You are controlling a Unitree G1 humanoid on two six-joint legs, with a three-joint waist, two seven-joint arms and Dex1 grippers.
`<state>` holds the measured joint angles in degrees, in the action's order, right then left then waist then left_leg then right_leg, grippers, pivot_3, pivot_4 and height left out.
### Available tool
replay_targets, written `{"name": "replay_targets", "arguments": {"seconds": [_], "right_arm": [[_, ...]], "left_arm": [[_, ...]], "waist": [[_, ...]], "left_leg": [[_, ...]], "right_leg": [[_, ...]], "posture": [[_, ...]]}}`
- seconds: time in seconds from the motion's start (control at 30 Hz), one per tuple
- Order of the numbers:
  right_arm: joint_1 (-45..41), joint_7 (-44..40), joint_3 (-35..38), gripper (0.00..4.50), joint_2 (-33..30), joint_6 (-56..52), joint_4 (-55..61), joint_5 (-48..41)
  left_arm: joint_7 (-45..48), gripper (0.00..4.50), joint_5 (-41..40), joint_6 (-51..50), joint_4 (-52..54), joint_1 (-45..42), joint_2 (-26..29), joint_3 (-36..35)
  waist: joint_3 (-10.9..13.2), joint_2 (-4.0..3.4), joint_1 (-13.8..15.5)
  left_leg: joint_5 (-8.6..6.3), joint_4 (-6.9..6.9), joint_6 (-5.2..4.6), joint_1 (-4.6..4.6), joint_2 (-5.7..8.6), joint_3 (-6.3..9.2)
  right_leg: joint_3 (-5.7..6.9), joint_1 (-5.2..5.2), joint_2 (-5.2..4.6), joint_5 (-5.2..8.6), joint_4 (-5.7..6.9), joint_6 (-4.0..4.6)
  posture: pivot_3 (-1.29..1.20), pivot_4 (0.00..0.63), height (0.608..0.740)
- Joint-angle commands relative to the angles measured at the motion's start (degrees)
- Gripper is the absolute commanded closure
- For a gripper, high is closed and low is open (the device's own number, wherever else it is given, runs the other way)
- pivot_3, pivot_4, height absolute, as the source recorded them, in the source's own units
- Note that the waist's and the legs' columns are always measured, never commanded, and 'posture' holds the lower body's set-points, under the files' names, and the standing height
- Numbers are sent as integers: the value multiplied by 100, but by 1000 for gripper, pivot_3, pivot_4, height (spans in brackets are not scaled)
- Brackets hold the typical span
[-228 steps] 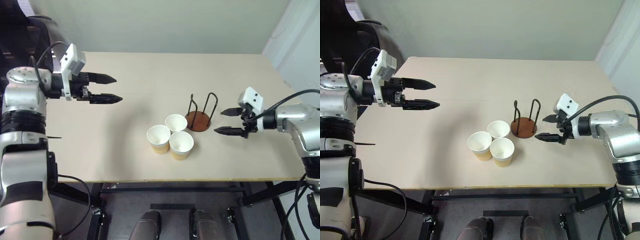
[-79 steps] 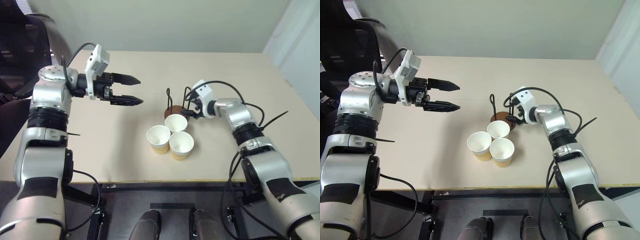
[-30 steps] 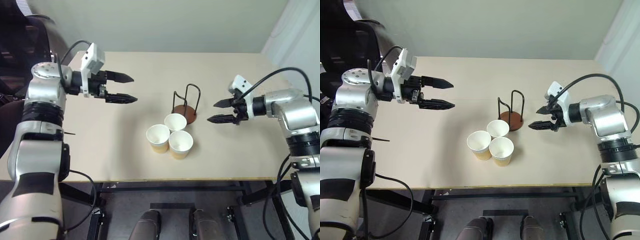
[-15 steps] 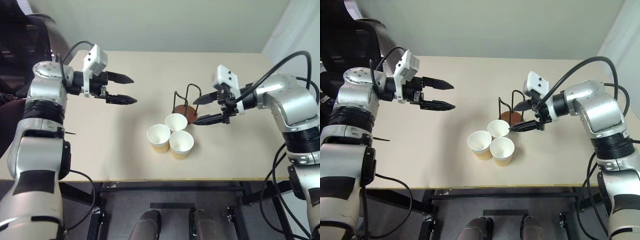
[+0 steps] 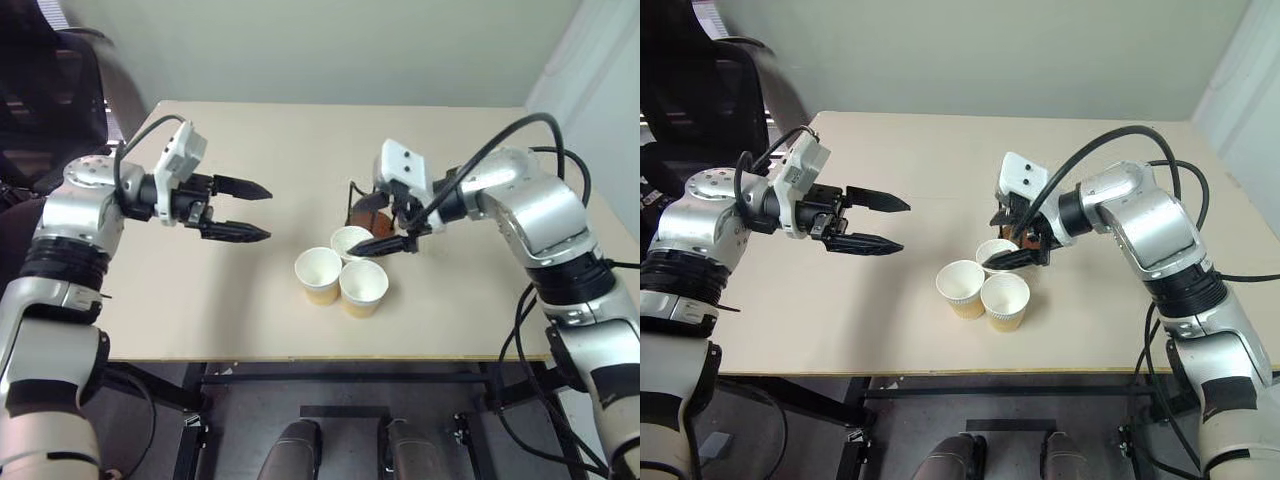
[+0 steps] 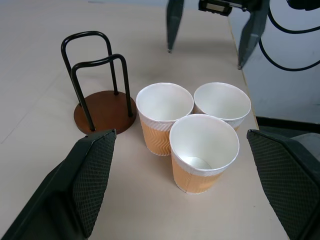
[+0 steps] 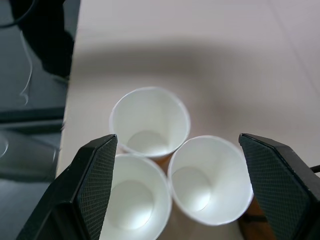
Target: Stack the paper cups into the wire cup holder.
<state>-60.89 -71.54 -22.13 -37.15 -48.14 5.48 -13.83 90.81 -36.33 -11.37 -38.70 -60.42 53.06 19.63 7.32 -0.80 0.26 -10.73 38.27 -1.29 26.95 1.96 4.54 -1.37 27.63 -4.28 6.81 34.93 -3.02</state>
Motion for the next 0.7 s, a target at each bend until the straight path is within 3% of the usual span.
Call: {"name": "replay_targets", "arguments": {"seconds": [0.03,0.37,0.7], "right_arm": [[41,-259,-212,566,-295,273,398,126],[214,-701,-353,566,-979,570,1067,196],[514,-832,-801,566,-1304,1613,1463,1015]], "left_arm": [[169,0,-69,-37,50,-215,48,-28],[169,0,8,20,-106,-355,-118,80],[169,0,38,96,-329,-592,-220,224]], "waist": [[-1,1,-2],[-1,2,-16],[-2,3,-9]], "left_leg": [[1,0,0,-1,0,0],[7,-5,3,-4,-5,0],[11,-5,-5,-2,-5,1]], "right_leg": [[-1,0,0,0,0,1],[0,1,3,-1,4,1],[0,-1,2,-1,2,0]], "posture": [[0,150,740],[0,150,740],[0,150,740]]}}
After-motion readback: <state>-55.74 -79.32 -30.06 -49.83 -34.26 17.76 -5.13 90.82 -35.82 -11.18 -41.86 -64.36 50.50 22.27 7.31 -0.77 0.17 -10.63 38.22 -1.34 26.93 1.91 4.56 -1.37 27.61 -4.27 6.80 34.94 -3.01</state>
